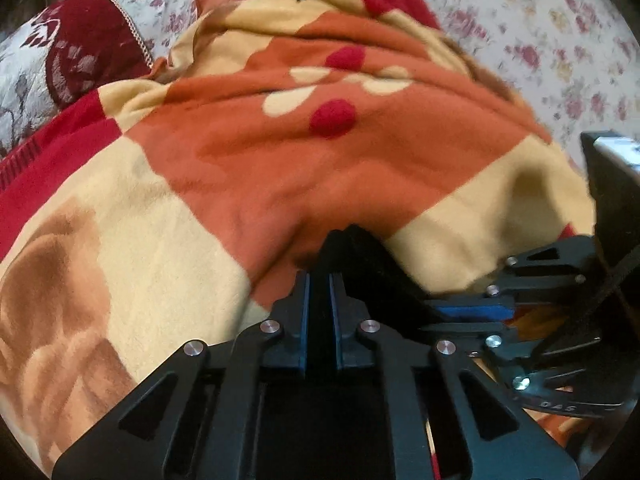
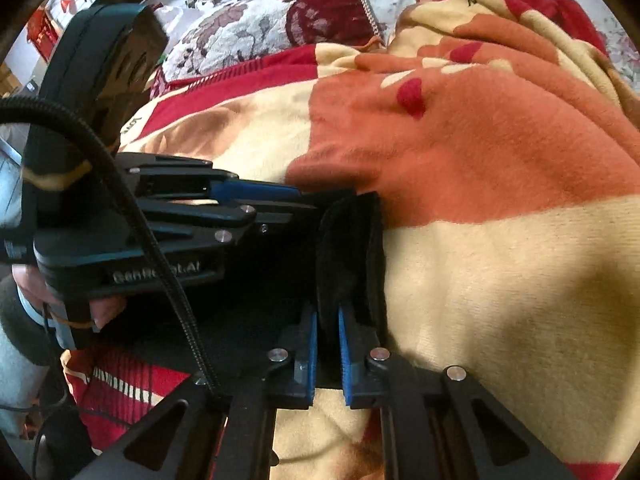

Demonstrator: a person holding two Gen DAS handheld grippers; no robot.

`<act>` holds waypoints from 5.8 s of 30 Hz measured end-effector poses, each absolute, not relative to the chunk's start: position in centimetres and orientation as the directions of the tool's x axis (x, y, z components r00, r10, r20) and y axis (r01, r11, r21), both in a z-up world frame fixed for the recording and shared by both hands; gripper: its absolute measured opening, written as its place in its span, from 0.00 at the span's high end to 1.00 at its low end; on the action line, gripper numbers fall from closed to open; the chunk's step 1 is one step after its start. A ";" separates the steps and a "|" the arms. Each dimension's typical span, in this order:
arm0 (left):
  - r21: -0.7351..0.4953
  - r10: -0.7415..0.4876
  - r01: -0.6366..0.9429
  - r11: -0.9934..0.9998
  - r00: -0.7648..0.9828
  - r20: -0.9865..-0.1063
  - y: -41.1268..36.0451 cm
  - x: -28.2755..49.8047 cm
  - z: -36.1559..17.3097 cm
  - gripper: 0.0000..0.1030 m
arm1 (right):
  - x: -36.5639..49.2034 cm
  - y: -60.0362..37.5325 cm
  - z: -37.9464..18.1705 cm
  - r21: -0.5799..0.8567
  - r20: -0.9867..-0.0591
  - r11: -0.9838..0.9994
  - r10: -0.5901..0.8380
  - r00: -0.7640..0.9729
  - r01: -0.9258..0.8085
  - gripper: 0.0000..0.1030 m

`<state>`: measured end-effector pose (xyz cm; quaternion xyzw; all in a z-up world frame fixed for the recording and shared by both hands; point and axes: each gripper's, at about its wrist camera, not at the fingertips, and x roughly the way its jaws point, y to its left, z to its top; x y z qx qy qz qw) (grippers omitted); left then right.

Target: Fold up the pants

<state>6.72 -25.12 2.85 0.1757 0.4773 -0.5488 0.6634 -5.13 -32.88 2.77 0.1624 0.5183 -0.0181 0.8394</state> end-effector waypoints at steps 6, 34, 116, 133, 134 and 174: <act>-0.309 -0.601 0.892 0.329 -0.055 -0.798 -25.5 6.9 4.6 0.94 | -6.3 -33.4 4.1 0.274 -0.859 0.935 0.134 0.493 0.223 0.92; -0.177 -0.534 0.805 0.566 0.194 -0.823 -21.6 6.2 7.2 0.93 | -7.2 -33.7 5.6 0.201 -0.872 0.946 0.055 0.486 0.253 0.57; -0.493 -0.559 0.747 0.446 -0.198 -0.805 -24.4 9.7 2.3 0.93 | -8.9 -32.5 -1.0 0.618 -0.734 0.689 0.332 0.593 0.380 0.36; -0.589 -0.547 0.745 0.314 -0.365 -0.753 -28.1 10.6 1.5 0.66 | -9.3 -33.0 -0.6 0.634 -0.714 0.671 0.317 0.624 0.385 0.35; -0.582 -0.535 0.752 0.311 -0.367 -0.761 -28.3 10.5 1.3 0.66 | -9.3 -33.0 -0.6 0.632 -0.715 0.673 0.316 0.624 0.383 0.35; -0.602 -0.489 0.777 0.182 -0.460 -0.741 -28.2 12.6 0.0 0.58 | -9.9 -34.2 -0.1 0.635 -0.691 0.659 0.251 0.678 0.403 0.70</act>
